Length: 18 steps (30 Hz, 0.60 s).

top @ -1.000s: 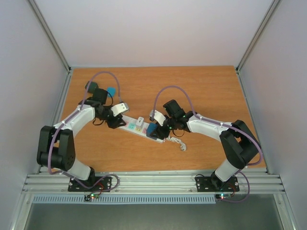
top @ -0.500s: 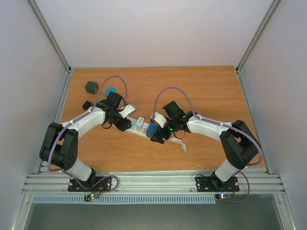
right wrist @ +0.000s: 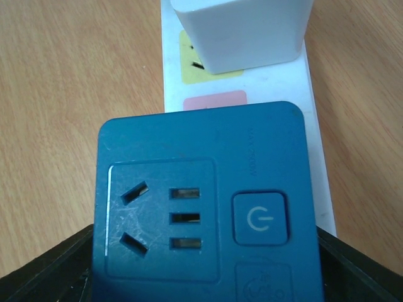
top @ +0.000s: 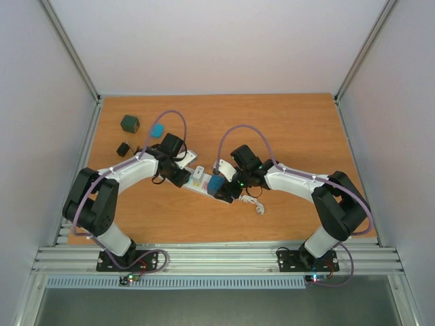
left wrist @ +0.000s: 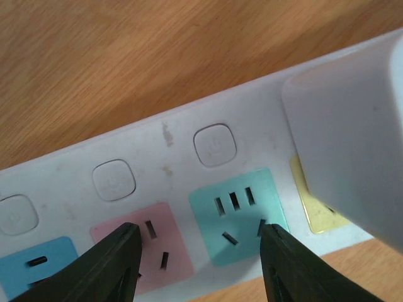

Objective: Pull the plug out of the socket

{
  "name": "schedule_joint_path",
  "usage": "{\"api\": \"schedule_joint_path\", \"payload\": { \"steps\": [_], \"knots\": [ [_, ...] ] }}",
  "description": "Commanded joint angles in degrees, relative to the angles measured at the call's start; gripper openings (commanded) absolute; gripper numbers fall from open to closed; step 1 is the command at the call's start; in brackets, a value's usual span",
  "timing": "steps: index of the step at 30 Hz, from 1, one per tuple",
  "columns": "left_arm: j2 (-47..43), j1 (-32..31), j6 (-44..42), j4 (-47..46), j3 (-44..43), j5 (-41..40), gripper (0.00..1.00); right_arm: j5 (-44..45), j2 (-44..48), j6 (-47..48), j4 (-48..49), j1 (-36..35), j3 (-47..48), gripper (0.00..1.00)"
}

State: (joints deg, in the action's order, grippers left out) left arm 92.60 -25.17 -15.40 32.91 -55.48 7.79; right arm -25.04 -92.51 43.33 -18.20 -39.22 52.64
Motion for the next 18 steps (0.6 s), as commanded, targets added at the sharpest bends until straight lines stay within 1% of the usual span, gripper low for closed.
{"api": "schedule_joint_path", "payload": {
  "steps": [1,7,12,18],
  "knots": [
    [1.8,-0.6,2.3,-3.0,-0.1,-2.6,0.54,1.4,0.9,-1.5,1.1,-1.2,-0.8,0.80],
    [3.2,-0.7,1.7,-3.0,0.6,-5.4,0.52,2.4,1.2,-2.0,1.7,-1.6,-0.6,0.73],
    [3.3,-0.7,0.4,-2.7,2.7,-6.0,0.50,2.2,1.5,-2.7,2.0,-1.6,0.1,0.61],
    [3.5,-0.7,-0.2,-3.0,4.4,-6.4,0.48,0.5,1.7,-3.9,1.5,-1.6,2.0,0.50]
  ]
}}
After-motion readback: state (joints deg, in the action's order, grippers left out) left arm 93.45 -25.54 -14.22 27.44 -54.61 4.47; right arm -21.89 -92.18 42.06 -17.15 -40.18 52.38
